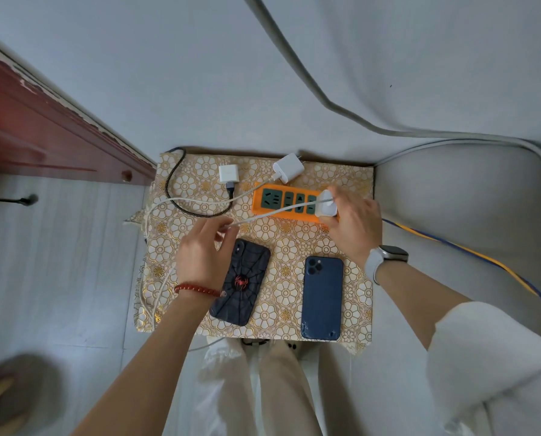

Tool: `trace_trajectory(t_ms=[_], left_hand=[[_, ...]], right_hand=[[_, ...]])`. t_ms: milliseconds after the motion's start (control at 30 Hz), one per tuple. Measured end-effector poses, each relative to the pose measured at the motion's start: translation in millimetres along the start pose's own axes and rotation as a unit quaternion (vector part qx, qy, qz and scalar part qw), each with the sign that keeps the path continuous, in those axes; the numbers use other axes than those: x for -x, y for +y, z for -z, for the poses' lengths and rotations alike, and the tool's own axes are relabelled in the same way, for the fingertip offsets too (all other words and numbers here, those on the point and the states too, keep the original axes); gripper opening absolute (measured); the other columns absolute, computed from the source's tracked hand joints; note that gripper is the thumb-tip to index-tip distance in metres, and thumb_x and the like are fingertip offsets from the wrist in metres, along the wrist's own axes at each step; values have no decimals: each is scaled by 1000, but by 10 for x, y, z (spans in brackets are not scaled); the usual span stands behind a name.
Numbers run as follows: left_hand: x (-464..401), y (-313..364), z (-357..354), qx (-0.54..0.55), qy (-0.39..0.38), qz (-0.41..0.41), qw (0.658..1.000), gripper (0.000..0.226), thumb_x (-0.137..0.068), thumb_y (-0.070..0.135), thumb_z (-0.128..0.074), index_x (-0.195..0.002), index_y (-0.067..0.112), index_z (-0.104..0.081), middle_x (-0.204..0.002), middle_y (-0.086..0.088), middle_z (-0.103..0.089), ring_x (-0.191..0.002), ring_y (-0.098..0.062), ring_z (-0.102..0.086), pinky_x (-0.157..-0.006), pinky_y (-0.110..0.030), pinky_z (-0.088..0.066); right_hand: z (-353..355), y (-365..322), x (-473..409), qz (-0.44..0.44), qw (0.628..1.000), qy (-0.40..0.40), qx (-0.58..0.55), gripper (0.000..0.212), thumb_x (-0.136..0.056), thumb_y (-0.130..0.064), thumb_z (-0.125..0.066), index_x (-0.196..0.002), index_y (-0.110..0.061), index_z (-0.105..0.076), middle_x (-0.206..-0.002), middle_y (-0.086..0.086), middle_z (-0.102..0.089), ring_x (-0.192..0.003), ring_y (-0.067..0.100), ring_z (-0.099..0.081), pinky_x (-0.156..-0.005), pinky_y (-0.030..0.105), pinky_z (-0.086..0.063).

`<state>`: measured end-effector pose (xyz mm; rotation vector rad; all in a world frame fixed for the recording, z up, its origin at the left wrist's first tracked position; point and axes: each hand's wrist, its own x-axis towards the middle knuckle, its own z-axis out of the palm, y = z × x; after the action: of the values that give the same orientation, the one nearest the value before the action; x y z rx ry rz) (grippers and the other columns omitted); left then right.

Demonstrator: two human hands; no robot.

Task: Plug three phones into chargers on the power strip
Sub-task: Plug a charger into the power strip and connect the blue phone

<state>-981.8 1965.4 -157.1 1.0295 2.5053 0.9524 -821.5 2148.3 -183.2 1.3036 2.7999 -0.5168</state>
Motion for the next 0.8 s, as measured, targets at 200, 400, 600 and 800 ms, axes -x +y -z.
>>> trace_trajectory(t_ms=[200, 400, 600, 800], left_hand=[[361, -396, 190, -32, -138, 129, 981, 16, -84, 17, -61, -100, 12, -64, -84, -2, -67, -78, -18, -62, -81, -39, -51], [993, -481, 526, -8, -150, 243, 958, 14, -88, 13, -56, -97, 9, -66, -86, 0, -63, -81, -14, -56, -74, -24, -42], [1143, -98, 816, 369, -214, 376, 822, 16, -90, 8, -52, -79, 11, -63, -67, -2, -68, -70, -16, -71, -63, -35, -61], [937, -129, 1030, 436, -127, 363, 814, 17, -93, 8, -47, -83, 7, -61, -71, -1, -67, -69, -17, -71, -57, -30, -60]], right_hand=[[-13, 34, -61, -23, 1000, -20, 1, 46, -81, -21, -62, -124, -19, -47, -116, 5, -61, -111, 27, -53, -88, 40, -38], [-153, -298, 711, -65, 990, 27, -122, 62, -88, -5, -51, -143, -7, -22, -152, 15, -24, -140, 29, -25, -110, 38, -29], [-354, -1201, 2042, -41, 872, -320, -367, 62, -88, 0, -42, -142, -23, -24, -152, 0, -28, -122, 22, -51, -105, 23, -35], [-193, -1616, 2313, -67, 823, -383, -414, 19, -93, -21, -40, -88, -17, -58, -81, -11, -66, -86, 39, -60, -77, 43, -48]])
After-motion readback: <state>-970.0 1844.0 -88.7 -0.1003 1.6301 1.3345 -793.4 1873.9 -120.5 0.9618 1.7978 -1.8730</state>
